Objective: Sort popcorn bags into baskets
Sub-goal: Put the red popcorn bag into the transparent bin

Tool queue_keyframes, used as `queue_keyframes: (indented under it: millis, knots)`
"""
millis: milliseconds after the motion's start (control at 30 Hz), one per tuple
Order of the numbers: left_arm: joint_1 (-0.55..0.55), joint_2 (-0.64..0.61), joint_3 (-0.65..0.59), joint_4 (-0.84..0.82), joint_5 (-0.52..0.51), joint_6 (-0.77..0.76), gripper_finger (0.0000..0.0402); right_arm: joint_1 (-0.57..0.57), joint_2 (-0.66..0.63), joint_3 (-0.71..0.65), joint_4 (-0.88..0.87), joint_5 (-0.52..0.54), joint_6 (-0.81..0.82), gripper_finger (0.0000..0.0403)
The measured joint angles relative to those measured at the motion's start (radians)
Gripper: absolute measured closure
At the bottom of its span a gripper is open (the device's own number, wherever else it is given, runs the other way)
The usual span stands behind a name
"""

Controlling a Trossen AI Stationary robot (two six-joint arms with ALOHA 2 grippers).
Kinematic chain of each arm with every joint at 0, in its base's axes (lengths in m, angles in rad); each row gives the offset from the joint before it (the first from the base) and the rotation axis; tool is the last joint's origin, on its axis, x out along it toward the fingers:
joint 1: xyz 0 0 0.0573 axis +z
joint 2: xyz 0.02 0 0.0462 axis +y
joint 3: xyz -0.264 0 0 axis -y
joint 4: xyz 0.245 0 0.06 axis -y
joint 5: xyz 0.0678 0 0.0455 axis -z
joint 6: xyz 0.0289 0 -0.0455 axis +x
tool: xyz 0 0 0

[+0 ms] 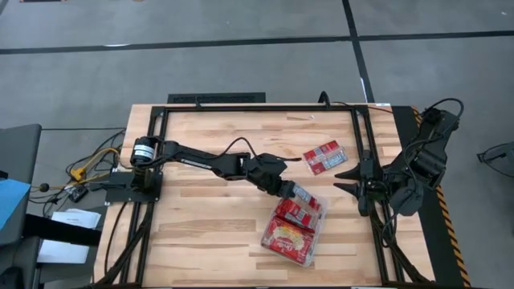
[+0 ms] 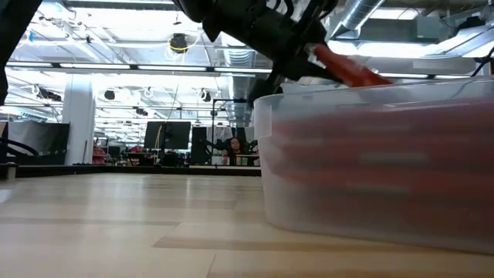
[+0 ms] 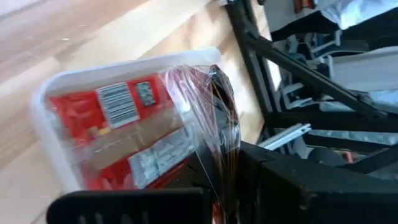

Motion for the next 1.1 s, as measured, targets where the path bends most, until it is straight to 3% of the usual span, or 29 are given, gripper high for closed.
queue_keyframes:
  millis: [400, 533, 833, 1100]
  knots:
    - [-0.009, 0.102, 0.001, 0.081, 0.039, -0.055, 0.0393, -0.001, 0.000, 0.001, -0.001, 0.000, 0.001, 0.0254]
    - [-0.008, 0.103, 0.000, 0.081, 0.036, -0.053, 0.0373, -0.001, 0.000, 0.001, -0.001, 0.000, 0.008, 0.0251]
    - [-0.008, 0.102, 0.000, 0.083, 0.040, 0.035, 0.0244, -0.002, 0.000, 0.001, 0.001, 0.000, 0.028, 0.0255]
    - [0.039, 0.096, 0.000, 0.076, 0.309, 0.049, 0.0094, -0.002, 0.000, 0.001, 0.010, 0.000, 0.028, 0.0252]
